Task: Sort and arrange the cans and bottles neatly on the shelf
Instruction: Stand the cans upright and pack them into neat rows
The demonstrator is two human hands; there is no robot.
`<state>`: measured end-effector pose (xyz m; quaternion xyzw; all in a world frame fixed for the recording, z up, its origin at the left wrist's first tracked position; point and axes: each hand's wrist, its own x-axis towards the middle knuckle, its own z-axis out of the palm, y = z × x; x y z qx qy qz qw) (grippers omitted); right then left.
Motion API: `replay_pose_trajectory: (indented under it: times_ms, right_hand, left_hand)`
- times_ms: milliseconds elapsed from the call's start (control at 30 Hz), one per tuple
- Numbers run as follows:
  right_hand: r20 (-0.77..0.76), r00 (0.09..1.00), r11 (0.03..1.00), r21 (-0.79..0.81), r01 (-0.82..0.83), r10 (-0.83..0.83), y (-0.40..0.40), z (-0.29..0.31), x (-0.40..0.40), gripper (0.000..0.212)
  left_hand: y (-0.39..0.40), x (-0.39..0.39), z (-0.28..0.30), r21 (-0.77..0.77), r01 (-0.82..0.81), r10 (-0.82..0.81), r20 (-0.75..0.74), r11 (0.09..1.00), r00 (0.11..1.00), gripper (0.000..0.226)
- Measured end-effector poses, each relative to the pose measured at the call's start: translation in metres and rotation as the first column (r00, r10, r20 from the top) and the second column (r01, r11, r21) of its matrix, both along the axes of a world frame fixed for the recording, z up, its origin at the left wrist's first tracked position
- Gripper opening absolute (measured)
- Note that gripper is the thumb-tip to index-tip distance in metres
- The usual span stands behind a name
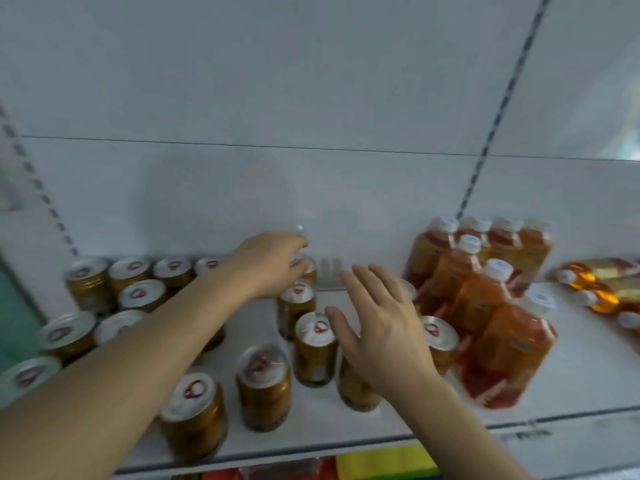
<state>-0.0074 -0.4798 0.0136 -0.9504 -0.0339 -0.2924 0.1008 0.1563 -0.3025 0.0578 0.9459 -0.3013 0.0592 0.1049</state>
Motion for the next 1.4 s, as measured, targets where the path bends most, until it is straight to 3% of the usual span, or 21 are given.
replay_pose_trajectory:
  times_ms: [167, 333, 667, 833, 967, 1200, 1400]
  right_hand:
    - [-0.19, 0.967, 0.978, -0.089, -0.188, 0.168, 0.048, 0.009, 0.029, 0.064]
    - [-0.288, 0.929, 0.949, -0.144, -0.282, 0.232, 0.104, 0.011, 0.05, 0.068]
    - [-0.382, 0.896, 0.948, -0.123, -0.293, 0.227, 0.21, 0.015, 0.08, 0.07]
    - [-0.439, 0.879, 0.961, -0.109, -0.255, 0.184, 0.238, 0.008, 0.086, 0.065]
    - [-0.461, 0.874, 0.958, -0.145, -0.247, 0.155, 0.243, 0.008, 0.089, 0.06]
    - [-0.556, 0.829, 0.967, -0.17, -0.189, 0.064, 0.248, 0.021, 0.119, 0.052]
    - [-0.547, 0.83, 0.952, -0.186, -0.243, 0.105, 0.256, 0.02, 0.137, 0.051]
  left_hand:
    - [0.093, -0.014, 0.0, 0.014, -0.155, 0.155, -0.001, 0.988, 0.988, 0.055]
    - [0.178, -0.029, 0.0, -0.053, -0.263, 0.263, -0.019, 0.963, 0.965, 0.05]
    - [0.295, -0.04, -0.017, -0.097, -0.272, 0.264, -0.081, 0.958, 0.961, 0.042]
    - [0.319, -0.036, -0.031, -0.037, -0.211, 0.196, -0.234, 0.977, 0.952, 0.057]
    - [0.322, -0.039, -0.04, -0.096, -0.122, 0.08, -0.356, 0.988, 0.931, 0.053]
    - [0.322, -0.031, -0.04, -0.123, -0.09, 0.044, -0.341, 0.988, 0.939, 0.055]
    - [0.332, -0.021, -0.043, -0.045, -0.133, 0.121, -0.211, 0.99, 0.97, 0.047]
